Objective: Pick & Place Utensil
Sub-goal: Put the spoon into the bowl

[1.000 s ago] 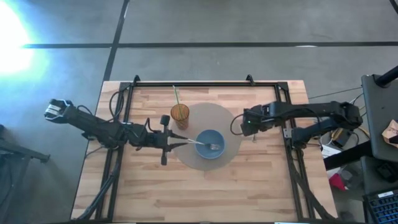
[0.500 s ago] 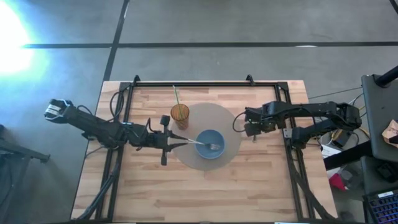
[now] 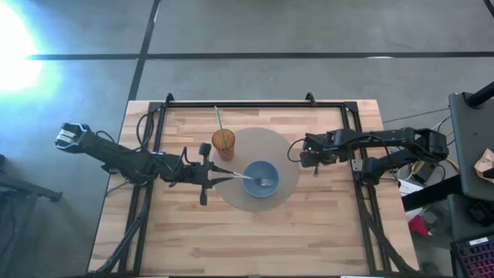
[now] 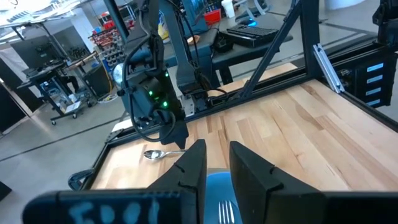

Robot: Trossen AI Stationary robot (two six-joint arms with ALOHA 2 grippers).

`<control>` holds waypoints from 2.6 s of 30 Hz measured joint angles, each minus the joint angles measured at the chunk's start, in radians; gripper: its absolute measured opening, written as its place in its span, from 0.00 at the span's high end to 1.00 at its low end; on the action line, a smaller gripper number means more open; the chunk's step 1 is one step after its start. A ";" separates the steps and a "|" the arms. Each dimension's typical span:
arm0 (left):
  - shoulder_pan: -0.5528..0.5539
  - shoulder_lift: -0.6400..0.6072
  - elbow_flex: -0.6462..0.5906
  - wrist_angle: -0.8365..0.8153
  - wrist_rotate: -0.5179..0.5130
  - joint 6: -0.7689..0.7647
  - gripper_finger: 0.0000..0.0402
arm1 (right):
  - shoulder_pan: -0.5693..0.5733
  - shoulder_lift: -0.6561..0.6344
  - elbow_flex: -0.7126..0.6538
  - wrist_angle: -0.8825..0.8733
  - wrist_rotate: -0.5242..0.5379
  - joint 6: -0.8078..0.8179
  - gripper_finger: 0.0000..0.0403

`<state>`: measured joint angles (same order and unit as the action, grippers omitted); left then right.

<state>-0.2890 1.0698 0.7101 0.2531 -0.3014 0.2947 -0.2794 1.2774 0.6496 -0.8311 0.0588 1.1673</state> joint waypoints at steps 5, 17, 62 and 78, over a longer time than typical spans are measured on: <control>0.000 0.000 0.000 0.000 0.000 0.004 0.84 | -0.016 0.000 -0.031 0.064 0.008 0.008 0.65; 0.000 0.000 0.000 0.001 0.000 0.013 0.85 | -0.062 0.000 -0.092 0.155 0.056 0.027 0.68; 0.000 0.000 0.000 -0.001 0.000 0.018 0.87 | -0.130 0.001 -0.098 0.128 0.118 -0.153 0.97; 0.000 0.000 0.000 -0.001 0.000 -0.168 0.87 | 0.081 0.000 0.068 -0.090 0.089 -0.236 0.97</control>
<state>-0.2888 1.0698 0.7101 0.2523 -0.3012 0.1270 -0.1982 1.2774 0.7173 -0.9216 0.1475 0.9310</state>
